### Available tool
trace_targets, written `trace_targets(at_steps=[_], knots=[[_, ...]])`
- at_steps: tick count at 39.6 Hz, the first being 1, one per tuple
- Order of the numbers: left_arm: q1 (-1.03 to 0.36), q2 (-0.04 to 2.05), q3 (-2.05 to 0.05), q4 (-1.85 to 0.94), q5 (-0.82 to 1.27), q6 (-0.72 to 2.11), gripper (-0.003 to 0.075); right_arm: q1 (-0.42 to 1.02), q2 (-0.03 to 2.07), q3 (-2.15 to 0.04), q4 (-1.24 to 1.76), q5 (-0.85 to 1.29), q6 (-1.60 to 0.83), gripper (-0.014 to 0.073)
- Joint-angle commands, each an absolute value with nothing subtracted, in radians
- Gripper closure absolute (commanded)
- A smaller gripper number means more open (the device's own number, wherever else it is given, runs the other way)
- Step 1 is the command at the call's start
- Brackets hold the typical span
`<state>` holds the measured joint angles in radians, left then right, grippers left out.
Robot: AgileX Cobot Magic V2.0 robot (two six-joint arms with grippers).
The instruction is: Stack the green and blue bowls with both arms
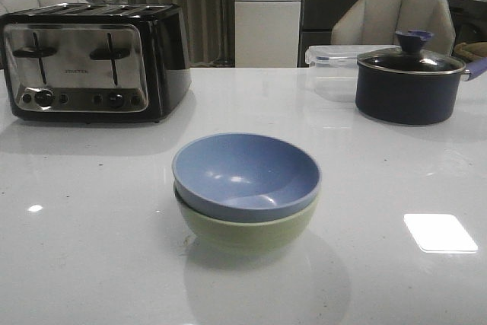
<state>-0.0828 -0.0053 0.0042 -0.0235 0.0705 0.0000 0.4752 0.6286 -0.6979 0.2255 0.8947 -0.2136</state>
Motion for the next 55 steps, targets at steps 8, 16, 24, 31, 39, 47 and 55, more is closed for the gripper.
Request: trace_targets(at_steps=[8, 16, 24, 31, 39, 47, 55], knots=[[-0.080, -0.025, 0.011, -0.023, -0.022, -0.006, 0.0622, 0.475, 0.628, -0.724, 0.243, 0.836, -0.223, 0.0557], [-0.080, -0.025, 0.011, -0.023, -0.022, -0.006, 0.0622, 0.475, 0.628, -0.724, 0.243, 0.836, -0.223, 0.0557], [-0.080, -0.025, 0.011, -0.023, -0.022, -0.006, 0.0622, 0.408, 0.562, -0.695, 0.239, 0.792, -0.223, 0.0557], [-0.080, -0.025, 0.011, -0.023, -0.022, -0.006, 0.0622, 0.261, 0.368, -0.486, 0.238, 0.456, -0.223, 0.0557], [-0.080, -0.025, 0.011, -0.023, -0.022, -0.006, 0.0622, 0.140, 0.141, -0.214, 0.238, 0.107, -0.223, 0.0557], [-0.080, -0.025, 0.011, -0.023, -0.022, -0.006, 0.0622, 0.041, 0.030, -0.041, 0.238, 0.000, -0.223, 0.0557], [-0.080, -0.023, 0.011, -0.023, -0.022, -0.006, 0.0622, 0.020, -0.031, 0.023, 0.236, 0.022, -0.223, 0.0557]])
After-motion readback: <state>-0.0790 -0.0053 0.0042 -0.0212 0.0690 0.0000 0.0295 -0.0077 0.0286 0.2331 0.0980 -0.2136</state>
